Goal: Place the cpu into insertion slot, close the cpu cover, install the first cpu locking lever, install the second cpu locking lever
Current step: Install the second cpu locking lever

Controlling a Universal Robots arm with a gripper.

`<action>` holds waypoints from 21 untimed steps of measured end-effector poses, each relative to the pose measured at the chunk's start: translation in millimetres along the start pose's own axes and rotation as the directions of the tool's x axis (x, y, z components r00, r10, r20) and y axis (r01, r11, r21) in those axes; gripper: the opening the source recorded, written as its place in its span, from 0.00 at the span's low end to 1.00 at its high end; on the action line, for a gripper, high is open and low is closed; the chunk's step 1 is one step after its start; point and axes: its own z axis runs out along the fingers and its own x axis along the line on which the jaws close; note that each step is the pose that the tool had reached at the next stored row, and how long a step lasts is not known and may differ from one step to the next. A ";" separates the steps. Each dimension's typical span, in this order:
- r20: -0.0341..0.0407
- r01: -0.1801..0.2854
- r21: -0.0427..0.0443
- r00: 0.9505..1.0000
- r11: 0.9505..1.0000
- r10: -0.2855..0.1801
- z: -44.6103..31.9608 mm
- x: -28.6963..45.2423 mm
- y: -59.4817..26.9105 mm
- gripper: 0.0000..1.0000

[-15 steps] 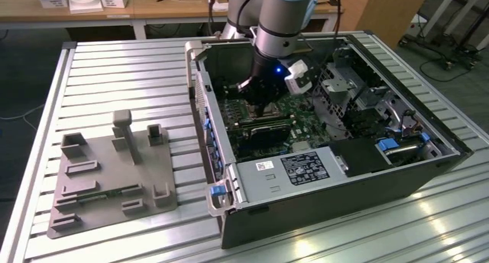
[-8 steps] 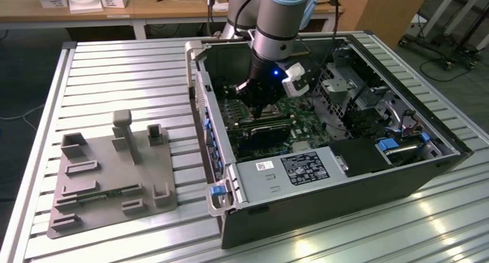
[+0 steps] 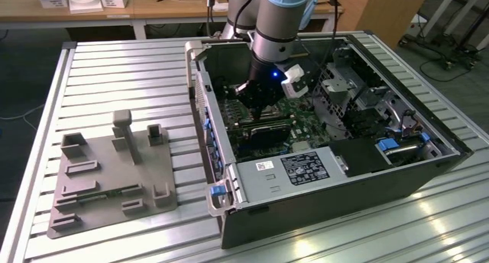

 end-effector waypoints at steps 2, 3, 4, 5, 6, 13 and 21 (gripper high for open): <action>0.000 0.000 0.000 1.000 1.000 0.000 0.0 0.1 0.0 0.10; 0.000 0.000 0.000 1.000 1.000 0.000 0.0 0.3 0.1 0.10; 0.000 0.000 0.000 1.000 1.000 0.000 0.0 0.6 0.1 0.10; 0.000 0.000 0.000 1.000 1.000 0.000 0.0 1.2 0.2 0.10; 0.000 0.000 0.000 1.000 1.000 0.000 0.0 2.1 0.4 0.10; 0.000 0.000 0.000 1.000 1.000 0.000 1.3 3.3 1.6 0.10; 0.000 0.001 -0.004 1.000 1.000 -0.001 4.5 3.3 3.5 0.10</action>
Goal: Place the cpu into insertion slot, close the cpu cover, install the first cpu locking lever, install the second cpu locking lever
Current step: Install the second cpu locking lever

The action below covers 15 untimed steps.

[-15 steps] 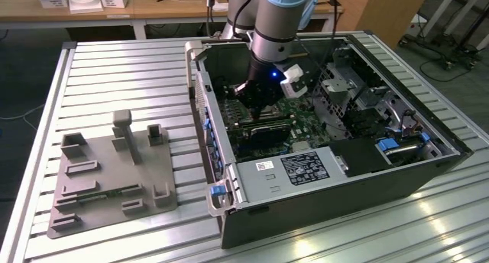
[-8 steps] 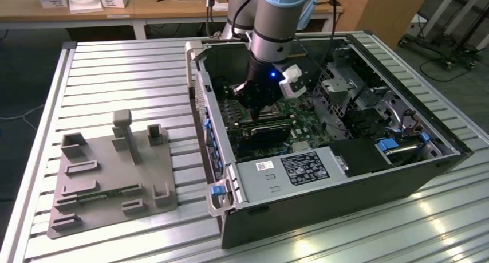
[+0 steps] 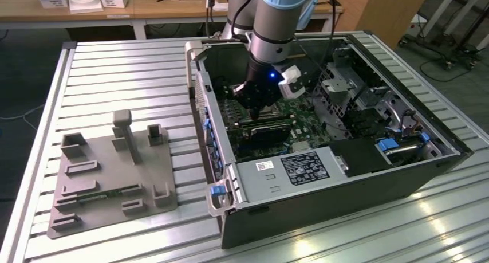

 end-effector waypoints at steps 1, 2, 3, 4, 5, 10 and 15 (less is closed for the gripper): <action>0.000 0.000 -0.001 1.000 1.000 0.000 0.2 0.0 0.2 0.10; 0.000 0.000 -0.002 1.000 1.000 0.000 0.5 0.0 0.3 0.10; 0.000 0.001 -0.003 1.000 1.000 -0.001 0.9 0.0 0.4 0.10; 0.000 0.001 -0.004 1.000 1.000 -0.001 1.3 0.0 0.6 0.10; 0.000 0.001 -0.005 1.000 1.000 -0.001 1.8 0.1 0.7 0.10; 0.000 0.002 -0.012 1.000 1.000 -0.002 4.8 0.9 0.8 0.10; 0.000 0.003 -0.021 1.000 1.000 -0.003 7.7 1.3 1.0 0.10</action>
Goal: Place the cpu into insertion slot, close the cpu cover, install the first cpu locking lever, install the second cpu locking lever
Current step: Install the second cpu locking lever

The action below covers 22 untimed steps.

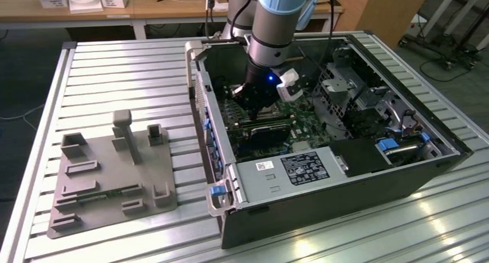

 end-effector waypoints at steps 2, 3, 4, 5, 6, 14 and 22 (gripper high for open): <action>0.000 0.000 -0.004 1.000 1.000 0.000 1.1 0.2 0.0 0.10; 0.000 0.000 -0.007 1.000 1.000 0.000 1.7 0.3 0.1 0.10; 0.000 0.001 -0.009 1.000 1.000 -0.001 2.1 0.3 0.0 0.10; 0.000 0.001 -0.010 1.000 1.000 -0.001 2.3 0.5 0.0 0.10; 0.000 0.001 -0.011 1.000 1.000 -0.001 2.3 0.6 0.0 0.10; 0.000 0.001 -0.028 1.000 1.000 -0.001 3.5 2.1 0.0 0.10; 0.000 0.001 -0.029 1.000 1.000 -0.001 5.3 2.4 -0.1 0.10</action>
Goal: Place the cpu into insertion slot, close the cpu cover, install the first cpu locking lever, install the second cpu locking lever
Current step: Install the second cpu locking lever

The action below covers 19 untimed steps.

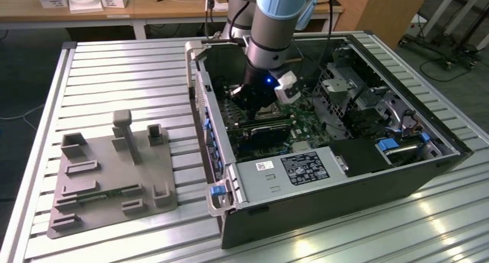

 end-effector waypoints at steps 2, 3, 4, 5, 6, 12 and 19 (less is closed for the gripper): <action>0.000 0.000 0.000 1.000 1.000 0.000 0.7 0.0 0.0 0.10; 0.000 0.000 0.000 1.000 1.000 0.000 1.0 -0.1 -0.1 0.10; 0.000 0.000 0.000 1.000 1.000 0.000 1.3 -0.1 -0.1 0.10; 0.000 0.000 0.000 1.000 1.000 0.000 1.6 -0.1 -0.1 0.10; 0.000 0.000 0.000 1.000 1.000 0.000 1.7 0.0 -0.2 0.10; -0.001 0.000 0.005 1.000 1.000 0.000 3.2 0.0 -0.4 0.10; 0.000 0.000 0.026 1.000 1.000 0.000 5.6 0.1 -0.3 0.10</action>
